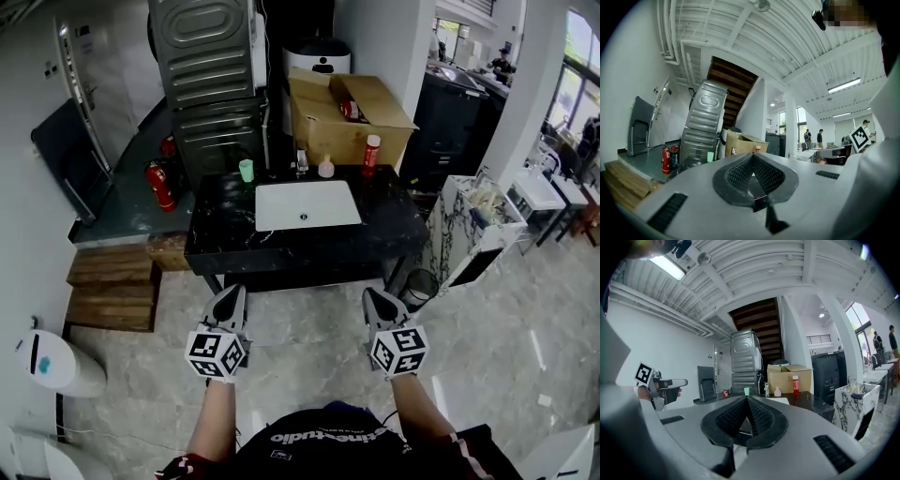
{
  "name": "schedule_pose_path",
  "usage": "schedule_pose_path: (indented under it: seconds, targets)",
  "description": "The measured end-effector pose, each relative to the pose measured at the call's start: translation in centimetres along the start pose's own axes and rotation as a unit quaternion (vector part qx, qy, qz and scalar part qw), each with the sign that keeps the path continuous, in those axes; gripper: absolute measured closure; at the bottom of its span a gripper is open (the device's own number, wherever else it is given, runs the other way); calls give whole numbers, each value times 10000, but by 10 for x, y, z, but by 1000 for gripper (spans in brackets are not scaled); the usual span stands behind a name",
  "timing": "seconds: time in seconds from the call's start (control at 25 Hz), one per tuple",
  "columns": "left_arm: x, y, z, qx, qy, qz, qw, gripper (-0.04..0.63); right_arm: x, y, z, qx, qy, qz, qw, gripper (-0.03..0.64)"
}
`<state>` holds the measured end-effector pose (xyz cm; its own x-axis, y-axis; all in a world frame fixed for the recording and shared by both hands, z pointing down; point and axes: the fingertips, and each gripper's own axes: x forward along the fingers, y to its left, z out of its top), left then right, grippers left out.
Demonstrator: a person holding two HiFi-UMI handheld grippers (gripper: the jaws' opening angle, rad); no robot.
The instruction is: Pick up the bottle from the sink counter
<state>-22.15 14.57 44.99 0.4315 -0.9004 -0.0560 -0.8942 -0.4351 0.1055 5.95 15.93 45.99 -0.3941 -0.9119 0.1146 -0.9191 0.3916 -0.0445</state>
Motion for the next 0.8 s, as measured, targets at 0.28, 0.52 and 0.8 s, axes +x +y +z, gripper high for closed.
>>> schedule_pose_path:
  seconds: [0.28, 0.52, 0.8]
  targets:
    - [41, 9, -23, -42, 114, -190, 9997, 583, 31, -18, -13, 32, 145, 0, 9999, 580]
    - [121, 27, -32, 21, 169, -138, 9998, 583, 109, -65, -17, 176, 113, 137, 9997, 580]
    - [255, 42, -24, 164, 132, -163, 9996, 581, 219, -150, 11, 173, 10, 318, 9993, 580]
